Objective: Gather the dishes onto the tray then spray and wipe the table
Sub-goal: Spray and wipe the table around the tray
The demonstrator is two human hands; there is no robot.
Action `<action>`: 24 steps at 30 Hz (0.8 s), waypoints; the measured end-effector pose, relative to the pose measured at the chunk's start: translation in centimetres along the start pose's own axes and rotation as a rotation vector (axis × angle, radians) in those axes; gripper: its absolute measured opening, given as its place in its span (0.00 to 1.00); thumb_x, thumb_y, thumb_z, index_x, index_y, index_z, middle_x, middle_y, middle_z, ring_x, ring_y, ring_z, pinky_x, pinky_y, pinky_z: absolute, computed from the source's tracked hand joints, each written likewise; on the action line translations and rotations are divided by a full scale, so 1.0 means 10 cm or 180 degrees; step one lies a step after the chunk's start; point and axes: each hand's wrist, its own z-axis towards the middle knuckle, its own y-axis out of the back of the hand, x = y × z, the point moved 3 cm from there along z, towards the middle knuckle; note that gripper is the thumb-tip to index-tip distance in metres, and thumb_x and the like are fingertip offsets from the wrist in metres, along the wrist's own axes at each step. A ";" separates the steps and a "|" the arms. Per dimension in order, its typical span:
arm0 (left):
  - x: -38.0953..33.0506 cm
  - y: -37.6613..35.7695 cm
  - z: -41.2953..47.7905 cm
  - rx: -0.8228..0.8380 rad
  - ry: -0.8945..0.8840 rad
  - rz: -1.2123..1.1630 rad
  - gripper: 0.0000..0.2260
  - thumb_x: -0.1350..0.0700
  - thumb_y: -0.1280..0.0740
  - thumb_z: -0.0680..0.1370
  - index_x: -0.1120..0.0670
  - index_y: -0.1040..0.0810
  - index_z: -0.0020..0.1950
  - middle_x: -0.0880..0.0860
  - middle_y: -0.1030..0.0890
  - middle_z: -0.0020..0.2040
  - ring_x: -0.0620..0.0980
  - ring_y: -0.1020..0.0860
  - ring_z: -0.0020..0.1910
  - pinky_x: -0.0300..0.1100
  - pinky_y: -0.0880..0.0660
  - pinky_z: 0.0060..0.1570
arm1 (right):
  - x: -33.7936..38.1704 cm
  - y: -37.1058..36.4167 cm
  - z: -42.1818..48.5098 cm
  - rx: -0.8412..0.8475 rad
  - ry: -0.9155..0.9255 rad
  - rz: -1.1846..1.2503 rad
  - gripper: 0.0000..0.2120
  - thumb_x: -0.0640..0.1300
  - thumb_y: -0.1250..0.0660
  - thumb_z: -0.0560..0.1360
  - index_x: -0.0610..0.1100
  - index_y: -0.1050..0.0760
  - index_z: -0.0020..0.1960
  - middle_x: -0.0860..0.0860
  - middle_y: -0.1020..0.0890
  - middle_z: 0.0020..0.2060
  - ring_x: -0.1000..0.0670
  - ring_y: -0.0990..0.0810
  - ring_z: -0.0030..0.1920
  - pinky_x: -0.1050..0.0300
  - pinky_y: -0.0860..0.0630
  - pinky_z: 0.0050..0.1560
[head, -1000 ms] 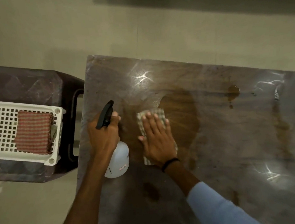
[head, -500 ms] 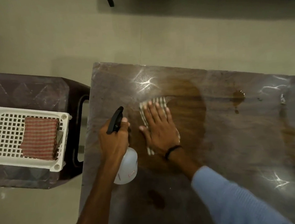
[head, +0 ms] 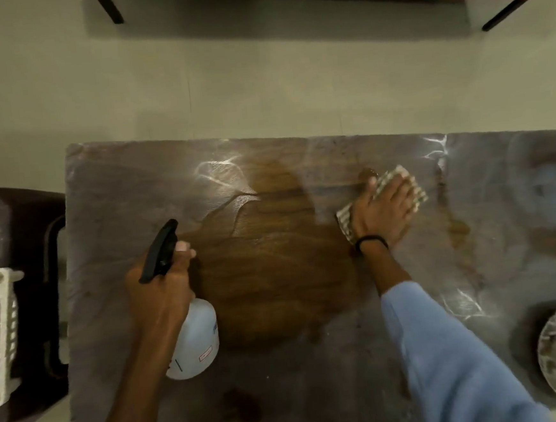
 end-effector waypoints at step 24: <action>-0.13 -0.57 -0.18 -0.0010 -0.0050 0.0314 0.08 0.51 0.32 0.80 0.52 0.17 0.44 0.55 0.15 0.41 0.53 0.24 0.26 0.43 0.26 0.28 | 1.13 -0.19 -0.29 0.0722 0.2396 -0.0225 0.34 0.64 0.57 0.82 0.48 0.58 0.81 0.46 0.55 0.81 0.43 0.56 0.81 0.38 0.55 0.79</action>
